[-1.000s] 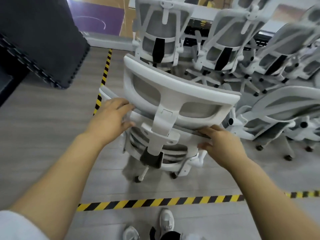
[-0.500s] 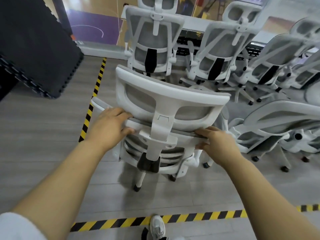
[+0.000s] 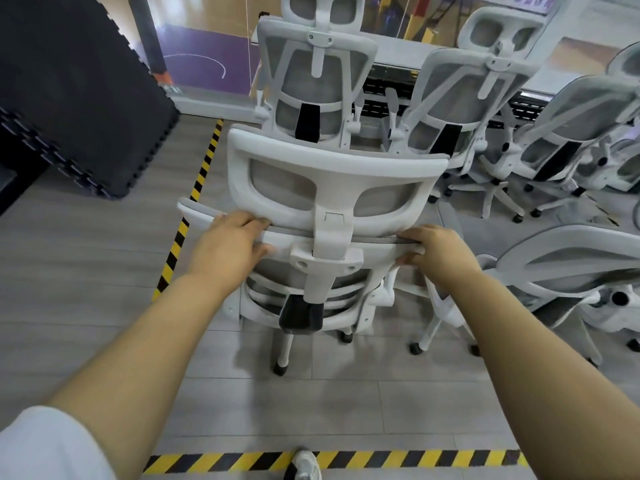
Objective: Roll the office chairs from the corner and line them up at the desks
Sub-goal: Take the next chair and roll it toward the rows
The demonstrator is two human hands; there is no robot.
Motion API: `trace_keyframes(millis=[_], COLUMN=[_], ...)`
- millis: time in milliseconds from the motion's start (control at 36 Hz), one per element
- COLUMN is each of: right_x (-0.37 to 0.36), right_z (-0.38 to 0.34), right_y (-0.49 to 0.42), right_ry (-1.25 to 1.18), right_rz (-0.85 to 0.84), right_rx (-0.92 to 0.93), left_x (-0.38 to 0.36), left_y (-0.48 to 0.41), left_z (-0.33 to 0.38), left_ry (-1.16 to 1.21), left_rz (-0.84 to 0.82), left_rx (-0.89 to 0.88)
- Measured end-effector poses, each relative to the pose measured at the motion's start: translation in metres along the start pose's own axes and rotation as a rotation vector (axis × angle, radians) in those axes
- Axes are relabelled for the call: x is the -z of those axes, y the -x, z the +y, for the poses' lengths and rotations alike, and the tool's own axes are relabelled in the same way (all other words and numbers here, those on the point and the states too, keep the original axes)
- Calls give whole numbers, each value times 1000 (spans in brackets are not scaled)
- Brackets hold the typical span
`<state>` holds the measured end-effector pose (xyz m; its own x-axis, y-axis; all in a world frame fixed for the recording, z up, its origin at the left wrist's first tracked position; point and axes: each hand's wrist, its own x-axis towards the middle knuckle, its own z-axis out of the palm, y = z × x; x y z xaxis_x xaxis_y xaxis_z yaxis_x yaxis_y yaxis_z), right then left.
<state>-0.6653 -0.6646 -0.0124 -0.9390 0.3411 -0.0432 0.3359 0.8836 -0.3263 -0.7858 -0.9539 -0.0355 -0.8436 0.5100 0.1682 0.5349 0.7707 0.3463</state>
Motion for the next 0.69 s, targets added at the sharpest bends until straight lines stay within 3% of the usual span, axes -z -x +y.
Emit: trace_keyframes(millis=[694], right_x=[14], right_z=[52], right_y=[-41], right_ry=[-69], right_rz=[52], right_rx=[17], left_x=[-22], left_y=[-44], left_z=[46], left_ry=[0], left_rz=[79], left_rx=[-47])
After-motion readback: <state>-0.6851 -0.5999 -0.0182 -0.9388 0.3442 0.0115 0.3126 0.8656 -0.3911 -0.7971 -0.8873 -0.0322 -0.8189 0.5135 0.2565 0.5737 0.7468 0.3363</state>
